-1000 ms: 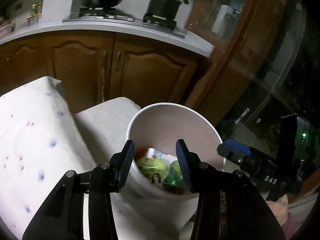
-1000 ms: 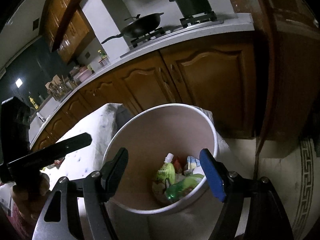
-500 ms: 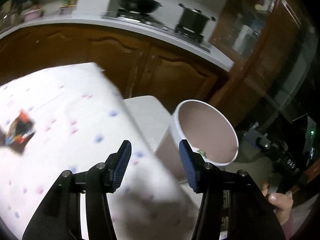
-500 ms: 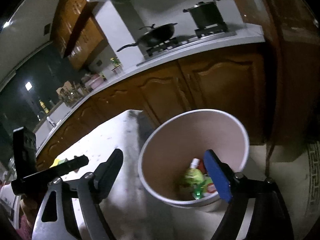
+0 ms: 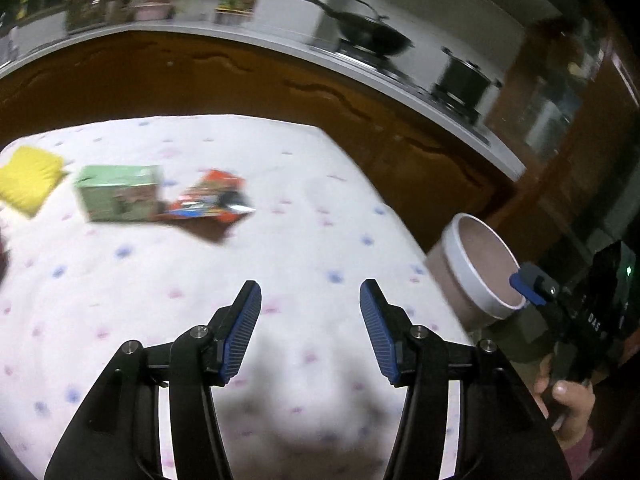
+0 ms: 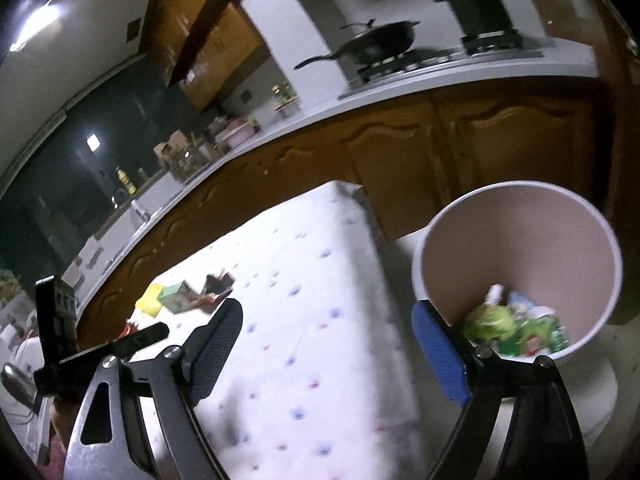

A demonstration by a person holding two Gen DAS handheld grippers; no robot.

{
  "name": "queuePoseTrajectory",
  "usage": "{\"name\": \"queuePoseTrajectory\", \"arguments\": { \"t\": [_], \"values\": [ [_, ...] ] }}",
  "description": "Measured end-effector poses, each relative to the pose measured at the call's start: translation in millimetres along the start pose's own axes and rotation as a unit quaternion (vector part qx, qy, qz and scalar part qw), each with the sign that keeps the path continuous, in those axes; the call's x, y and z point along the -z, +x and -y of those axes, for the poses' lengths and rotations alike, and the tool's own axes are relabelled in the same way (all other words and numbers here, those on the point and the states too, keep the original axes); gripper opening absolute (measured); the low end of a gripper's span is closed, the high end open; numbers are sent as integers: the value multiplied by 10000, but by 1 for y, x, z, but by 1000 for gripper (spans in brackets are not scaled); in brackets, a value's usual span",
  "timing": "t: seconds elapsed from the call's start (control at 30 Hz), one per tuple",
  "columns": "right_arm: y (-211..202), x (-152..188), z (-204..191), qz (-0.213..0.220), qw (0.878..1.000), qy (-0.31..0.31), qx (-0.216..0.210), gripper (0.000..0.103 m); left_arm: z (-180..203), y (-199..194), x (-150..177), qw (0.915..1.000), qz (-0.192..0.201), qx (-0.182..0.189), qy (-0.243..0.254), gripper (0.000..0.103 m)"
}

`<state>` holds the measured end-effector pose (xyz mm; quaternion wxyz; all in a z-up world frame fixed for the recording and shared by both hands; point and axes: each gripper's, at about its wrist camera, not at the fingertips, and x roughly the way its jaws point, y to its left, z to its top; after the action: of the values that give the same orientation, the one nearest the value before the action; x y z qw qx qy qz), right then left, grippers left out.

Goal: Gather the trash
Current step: 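Move both open tools back over the juice box and snack bag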

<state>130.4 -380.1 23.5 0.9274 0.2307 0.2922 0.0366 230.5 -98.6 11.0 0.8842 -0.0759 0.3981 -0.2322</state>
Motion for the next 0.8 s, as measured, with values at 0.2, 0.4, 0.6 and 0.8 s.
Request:
{"name": "queuePoseTrajectory", "arguments": {
  "t": [0.2, 0.4, 0.6, 0.8],
  "values": [
    [23, 12, -30, -233, 9995, -152, -180, 88, -58, -21, 2, 9982, 156, -409, -403, 54],
    [39, 21, -59, -402, 9982, -327, -317, 88, -92, -35, 1, 9953, 276, -662, -650, 56],
    [55, 24, -82, -547, 9965, -458, -439, 88, -112, -42, -2, 9930, 369, -820, -765, 61],
    [75, 24, -103, -685, 9944, -582, -549, 88, -125, -41, -6, 9916, 391, -932, -811, 64]
  ]
}}
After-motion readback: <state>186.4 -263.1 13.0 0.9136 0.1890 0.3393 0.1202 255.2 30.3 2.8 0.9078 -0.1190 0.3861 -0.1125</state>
